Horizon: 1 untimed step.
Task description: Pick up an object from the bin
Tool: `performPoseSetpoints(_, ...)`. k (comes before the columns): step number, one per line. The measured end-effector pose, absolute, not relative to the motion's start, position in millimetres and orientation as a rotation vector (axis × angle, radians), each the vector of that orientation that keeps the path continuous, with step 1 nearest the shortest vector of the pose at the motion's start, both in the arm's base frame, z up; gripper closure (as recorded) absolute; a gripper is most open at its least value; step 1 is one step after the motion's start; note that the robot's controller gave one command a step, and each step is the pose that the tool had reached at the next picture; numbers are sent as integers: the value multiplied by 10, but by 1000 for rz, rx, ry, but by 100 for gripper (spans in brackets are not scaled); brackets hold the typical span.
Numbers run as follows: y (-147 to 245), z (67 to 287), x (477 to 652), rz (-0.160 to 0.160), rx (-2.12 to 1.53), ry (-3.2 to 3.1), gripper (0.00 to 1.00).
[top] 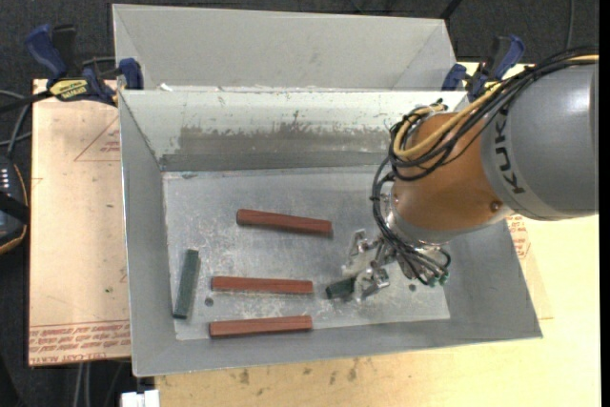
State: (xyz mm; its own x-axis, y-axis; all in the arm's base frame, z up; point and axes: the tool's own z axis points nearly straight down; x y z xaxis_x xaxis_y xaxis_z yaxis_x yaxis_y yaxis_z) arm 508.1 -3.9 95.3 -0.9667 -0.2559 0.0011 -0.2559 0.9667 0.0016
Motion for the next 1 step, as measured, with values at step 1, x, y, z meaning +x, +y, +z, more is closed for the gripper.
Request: performPoseSetpoints(1, -40, 1083, 5083, -2, 405, -3115, 100)
